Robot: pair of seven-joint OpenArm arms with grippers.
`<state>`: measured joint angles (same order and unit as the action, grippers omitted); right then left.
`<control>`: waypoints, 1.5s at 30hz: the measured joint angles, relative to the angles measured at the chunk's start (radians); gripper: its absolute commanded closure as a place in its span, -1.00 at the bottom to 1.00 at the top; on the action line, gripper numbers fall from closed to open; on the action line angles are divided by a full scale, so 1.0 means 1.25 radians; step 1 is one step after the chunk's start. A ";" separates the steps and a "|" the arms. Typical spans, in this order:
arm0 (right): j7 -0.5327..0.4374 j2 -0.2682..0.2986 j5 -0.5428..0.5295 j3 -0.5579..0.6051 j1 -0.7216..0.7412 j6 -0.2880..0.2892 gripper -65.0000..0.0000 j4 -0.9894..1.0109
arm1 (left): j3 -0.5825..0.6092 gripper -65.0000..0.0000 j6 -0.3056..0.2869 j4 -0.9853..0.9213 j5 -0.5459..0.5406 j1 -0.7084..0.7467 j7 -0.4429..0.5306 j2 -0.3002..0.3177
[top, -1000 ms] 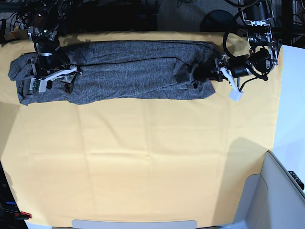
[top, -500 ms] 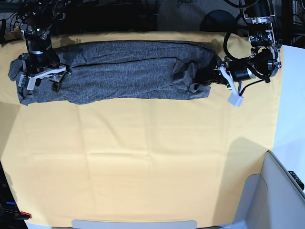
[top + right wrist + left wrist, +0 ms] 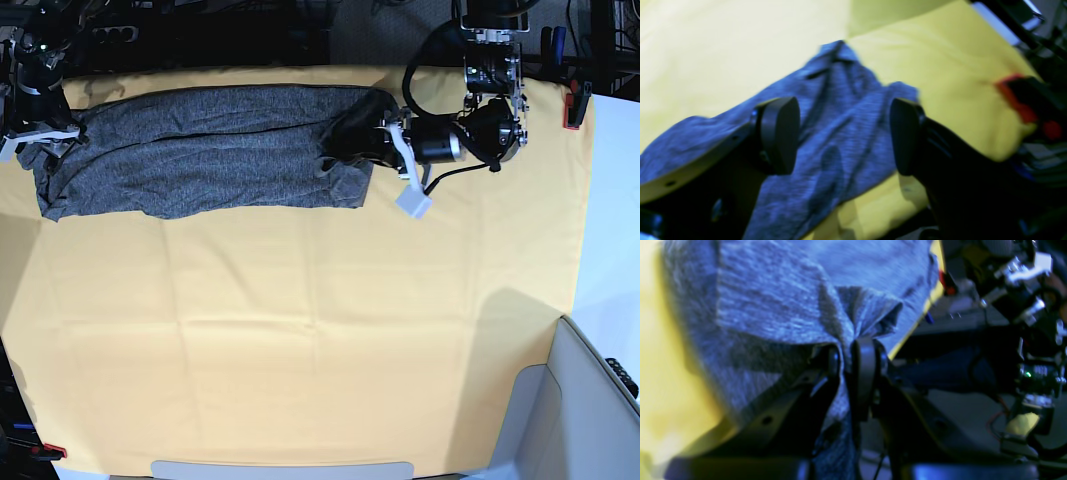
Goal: Fold the T-shirt properly
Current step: 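Lift the strip end with the left gripper and carry it toward the right gripper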
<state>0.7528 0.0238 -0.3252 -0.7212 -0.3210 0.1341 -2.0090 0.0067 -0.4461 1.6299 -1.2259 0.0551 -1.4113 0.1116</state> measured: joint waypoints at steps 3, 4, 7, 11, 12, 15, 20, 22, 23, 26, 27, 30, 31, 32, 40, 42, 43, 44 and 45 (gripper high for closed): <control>0.000 0.000 0.000 -0.022 0.000 0.002 -0.29 0.002 | 0.033 0.99 0.001 0.001 -0.001 -0.028 0.005 -0.027; 0.000 0.000 0.000 -0.029 0.000 0.002 -0.29 0.004 | 0.043 0.99 0.019 0.001 -0.001 -0.034 0.003 -0.037; 0.001 0.000 0.000 -0.035 0.000 0.000 -0.29 0.024 | 0.064 0.99 0.071 0.001 0.004 -0.047 0.018 -0.061; 0.005 -0.004 0.000 -0.041 0.000 0.000 -0.29 0.027 | 0.138 0.99 0.084 0.000 0.004 -0.071 0.085 -0.064; 0.005 -0.004 0.000 -0.042 0.000 0.000 -0.29 0.029 | 0.156 0.99 0.086 0.000 0.001 -0.076 0.104 -0.063; 0.005 -0.004 0.000 -0.042 -0.001 0.000 -0.29 0.035 | 0.198 0.99 0.085 -0.031 -0.010 -0.086 0.153 -0.065; 0.005 -0.004 0.000 -0.042 0.000 0.000 -0.29 0.035 | 0.250 0.99 0.092 -0.123 0.005 -0.105 0.205 -0.064; 0.005 -0.004 0.000 -0.042 0.000 0.000 -0.29 0.035 | 0.267 0.99 0.091 -0.136 -0.002 -0.111 0.242 -0.065; 0.005 -0.004 0.000 -0.042 0.000 0.000 -0.29 0.035 | 0.273 0.99 0.091 -0.143 -0.003 -0.115 0.248 -0.065; 0.005 -0.004 0.000 -0.042 0.000 0.000 -0.29 0.035 | 0.297 0.99 0.091 -0.163 -0.004 -0.117 0.258 -0.065; 0.005 -0.005 0.000 -0.042 0.000 0.000 -0.29 0.035 | 0.307 0.99 0.091 -0.168 -0.003 -0.116 0.263 -0.065; 0.005 -0.005 0.000 -0.042 0.000 0.000 -0.29 0.035 | 0.344 0.99 0.092 -0.174 -0.002 -0.115 0.284 -0.067; 0.005 -0.006 0.000 -0.042 0.000 0.000 -0.29 0.035 | 0.353 0.99 0.092 -0.175 -0.002 -0.115 0.296 -0.072; 0.005 -0.006 0.000 -0.042 0.000 0.000 -0.29 0.035 | 0.357 0.99 0.091 -0.180 -0.005 -0.115 0.297 -0.079; 0.005 -0.006 0.000 -0.042 0.000 0.000 -0.29 0.035 | 0.361 0.99 0.091 -0.225 -0.004 -0.127 0.296 -0.100; 0.005 -0.006 0.000 -0.042 0.000 0.000 -0.29 0.035 | 0.361 0.99 0.093 -0.225 -0.005 -0.143 0.296 -0.100; 0.005 -0.006 0.000 -0.042 0.000 0.000 -0.29 0.035 | 0.360 0.99 0.093 -0.225 -0.005 -0.147 0.299 -0.101; 0.005 -0.007 0.000 -0.042 0.000 0.000 -0.29 0.035 | 0.360 0.99 0.092 -0.225 -0.007 -0.149 0.303 -0.103; 0.005 -0.007 0.000 -0.042 0.000 0.000 -0.29 0.035 | 0.360 0.99 0.091 -0.225 -0.007 -0.150 0.309 -0.104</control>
<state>0.7589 0.0154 -0.3252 -0.7742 -0.3214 0.1341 -1.9648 0.4564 -0.3321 1.3491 -1.2343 -0.1329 -1.0245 -0.0181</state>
